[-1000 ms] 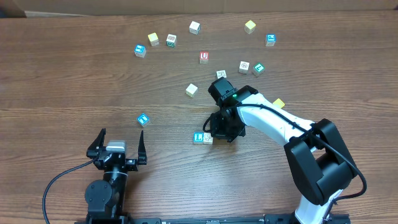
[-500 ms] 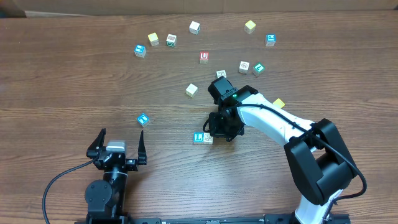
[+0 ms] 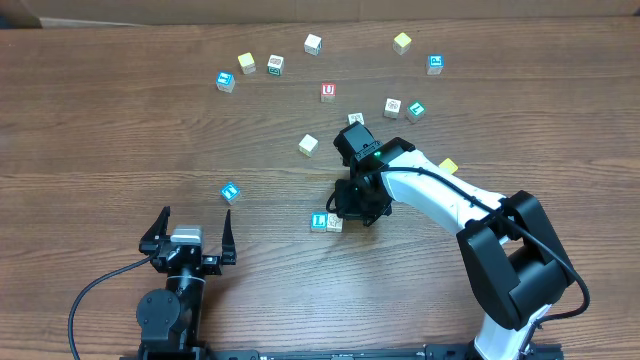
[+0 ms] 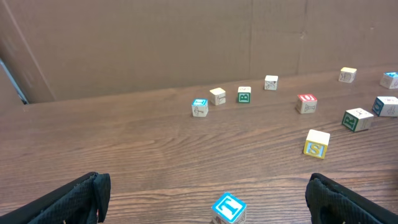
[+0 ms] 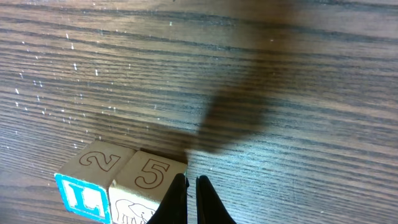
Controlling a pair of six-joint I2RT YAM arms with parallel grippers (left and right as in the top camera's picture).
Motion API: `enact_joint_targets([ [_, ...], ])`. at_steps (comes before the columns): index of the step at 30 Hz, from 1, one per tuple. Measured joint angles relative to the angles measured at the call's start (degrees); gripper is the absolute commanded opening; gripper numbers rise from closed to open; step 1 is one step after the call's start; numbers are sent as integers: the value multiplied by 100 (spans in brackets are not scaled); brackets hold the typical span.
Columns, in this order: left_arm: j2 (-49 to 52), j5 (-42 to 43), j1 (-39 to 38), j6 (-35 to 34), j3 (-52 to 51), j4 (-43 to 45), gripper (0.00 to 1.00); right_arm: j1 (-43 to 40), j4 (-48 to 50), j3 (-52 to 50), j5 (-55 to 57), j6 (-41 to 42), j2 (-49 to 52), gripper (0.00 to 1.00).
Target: Form a horizontal line
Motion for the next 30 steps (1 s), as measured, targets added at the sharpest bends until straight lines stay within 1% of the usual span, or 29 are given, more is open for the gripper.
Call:
enact_joint_targets([
  [30,0,0,0,0,0,-2,100,0,111,0,0,-59,0,4],
])
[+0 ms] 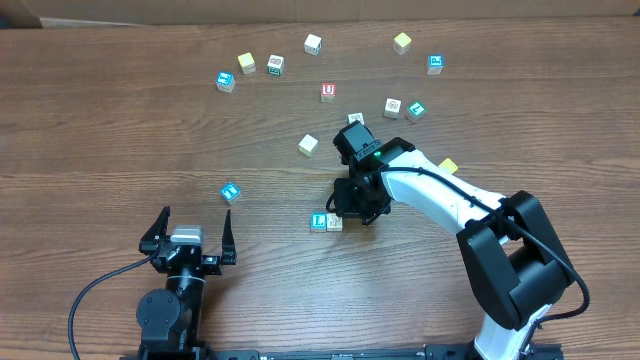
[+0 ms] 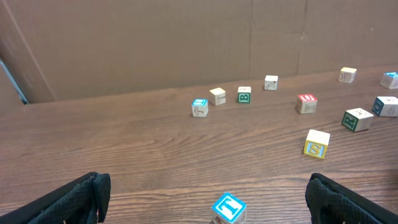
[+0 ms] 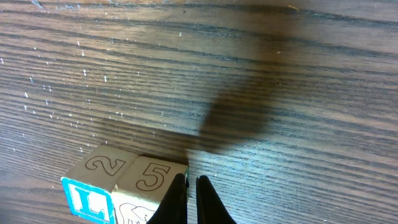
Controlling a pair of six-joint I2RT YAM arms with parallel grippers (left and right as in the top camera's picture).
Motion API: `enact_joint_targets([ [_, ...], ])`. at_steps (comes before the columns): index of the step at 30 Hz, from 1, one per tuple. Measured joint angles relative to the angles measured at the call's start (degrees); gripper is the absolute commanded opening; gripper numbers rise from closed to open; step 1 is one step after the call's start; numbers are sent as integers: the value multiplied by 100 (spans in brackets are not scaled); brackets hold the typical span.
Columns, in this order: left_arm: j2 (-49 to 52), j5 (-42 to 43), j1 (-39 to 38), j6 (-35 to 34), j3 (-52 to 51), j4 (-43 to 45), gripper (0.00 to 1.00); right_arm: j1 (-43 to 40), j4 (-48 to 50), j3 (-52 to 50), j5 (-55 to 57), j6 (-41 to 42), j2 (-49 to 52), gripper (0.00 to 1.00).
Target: Form a horizontal line
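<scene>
Two small letter blocks stand touching side by side near the table's middle: a blue "L" block (image 1: 318,222) (image 3: 87,186) topped with a 2, and a pale block (image 1: 335,223) (image 3: 146,183) topped with a 5. My right gripper (image 1: 357,212) (image 3: 191,196) is shut with nothing in it, its fingertips right at the 5 block's right edge. My left gripper (image 1: 192,238) (image 2: 205,202) stands open near the front edge, a blue "T" block (image 1: 231,192) (image 2: 229,208) just ahead of it.
Several more blocks lie scattered across the far half of the table, among them a yellow "S" block (image 2: 316,144) (image 1: 308,145), a red "U" block (image 1: 328,92) and a yellow block (image 1: 449,167) beside the right arm. A cardboard wall (image 2: 186,43) backs the table.
In the right wrist view the two blocks sit slightly further right and lower, so the shut right gripper has shifted a little. The left arm has not moved.
</scene>
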Motion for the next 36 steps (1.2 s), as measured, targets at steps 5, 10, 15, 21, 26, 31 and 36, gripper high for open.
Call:
enact_joint_targets([
  [5,0,0,0,0,0,2,100,0,13,0,-2,4,0,4],
  [10,0,0,0,0,0,2,99,0,68,0,-4,2,0,4],
  [15,0,0,0,0,0,0,99,0,79,0,-2,2,0,4],
  [21,0,0,0,0,0,2,100,-9,-7,0,-2,31,0,4],
  [26,0,0,0,0,0,2,99,-50,-249,-2,-4,164,0,4],
  [31,0,0,0,0,0,2,100,-37,-343,-2,-4,203,0,4],
  [36,0,0,0,0,0,2,99,70,-350,-2,-11,201,0,4],
])
